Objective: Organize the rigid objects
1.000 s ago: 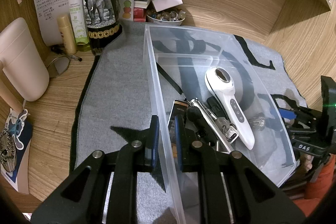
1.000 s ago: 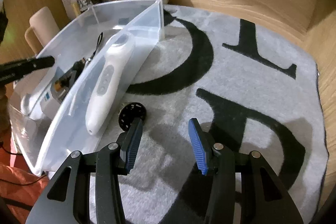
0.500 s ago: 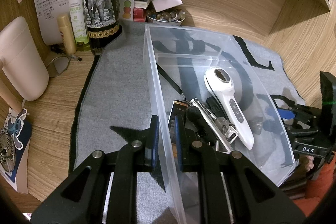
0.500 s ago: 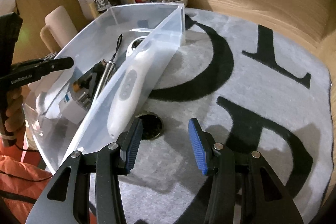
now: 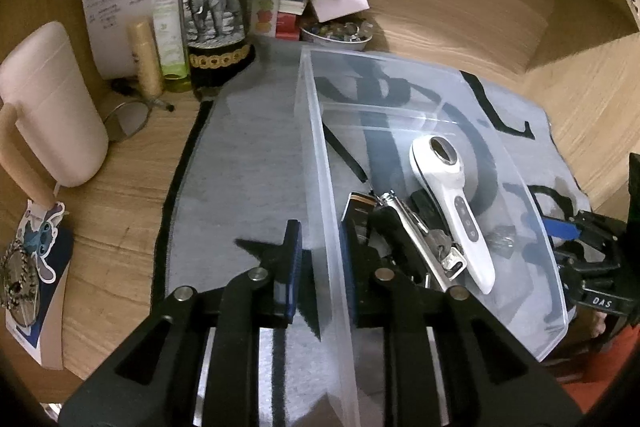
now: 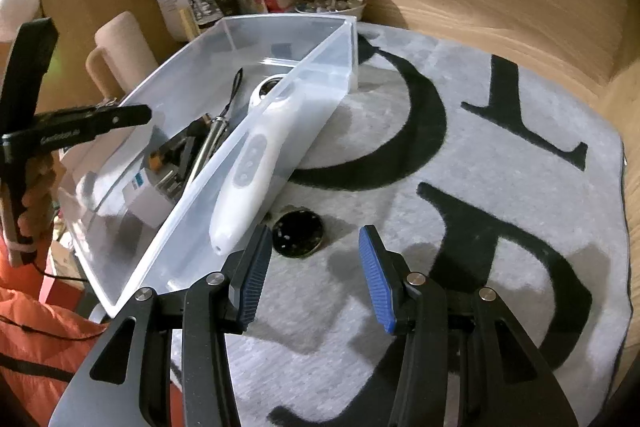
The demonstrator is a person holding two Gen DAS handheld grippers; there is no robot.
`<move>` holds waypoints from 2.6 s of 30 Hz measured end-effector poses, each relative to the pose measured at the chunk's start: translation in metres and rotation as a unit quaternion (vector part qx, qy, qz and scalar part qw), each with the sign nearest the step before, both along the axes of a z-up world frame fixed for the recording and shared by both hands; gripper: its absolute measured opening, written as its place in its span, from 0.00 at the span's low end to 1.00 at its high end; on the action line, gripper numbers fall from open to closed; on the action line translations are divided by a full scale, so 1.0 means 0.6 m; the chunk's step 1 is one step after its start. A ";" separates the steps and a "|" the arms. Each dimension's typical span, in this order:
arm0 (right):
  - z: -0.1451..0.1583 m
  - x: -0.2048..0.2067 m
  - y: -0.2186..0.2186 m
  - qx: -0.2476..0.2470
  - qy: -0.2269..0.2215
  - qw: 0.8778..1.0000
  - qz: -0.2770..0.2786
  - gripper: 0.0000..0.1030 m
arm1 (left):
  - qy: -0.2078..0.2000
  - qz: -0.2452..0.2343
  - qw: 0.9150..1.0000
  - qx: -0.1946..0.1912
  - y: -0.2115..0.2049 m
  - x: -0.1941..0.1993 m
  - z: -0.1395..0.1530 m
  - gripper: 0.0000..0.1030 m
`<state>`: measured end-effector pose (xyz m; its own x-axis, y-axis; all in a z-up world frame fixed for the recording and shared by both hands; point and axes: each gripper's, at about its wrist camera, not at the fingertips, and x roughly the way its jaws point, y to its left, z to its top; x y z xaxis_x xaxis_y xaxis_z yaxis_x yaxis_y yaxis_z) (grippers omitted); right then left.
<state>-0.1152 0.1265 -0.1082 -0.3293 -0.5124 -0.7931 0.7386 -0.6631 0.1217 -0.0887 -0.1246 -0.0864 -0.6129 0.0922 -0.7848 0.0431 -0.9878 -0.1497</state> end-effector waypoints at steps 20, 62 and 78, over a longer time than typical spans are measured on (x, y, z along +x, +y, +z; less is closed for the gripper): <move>0.003 -0.021 -0.020 0.003 0.024 0.999 -0.022 0.29 | 0.008 -0.018 1.000 -0.008 0.022 0.008 0.004 0.16; 0.059 -0.028 -0.132 0.025 0.077 0.997 0.020 0.36 | 0.007 -0.070 0.997 -0.008 0.079 -0.030 -0.008 0.16; 0.154 0.032 -0.048 -0.062 0.175 0.981 -0.050 0.82 | 0.148 -0.050 0.987 -0.043 0.086 0.031 0.096 0.71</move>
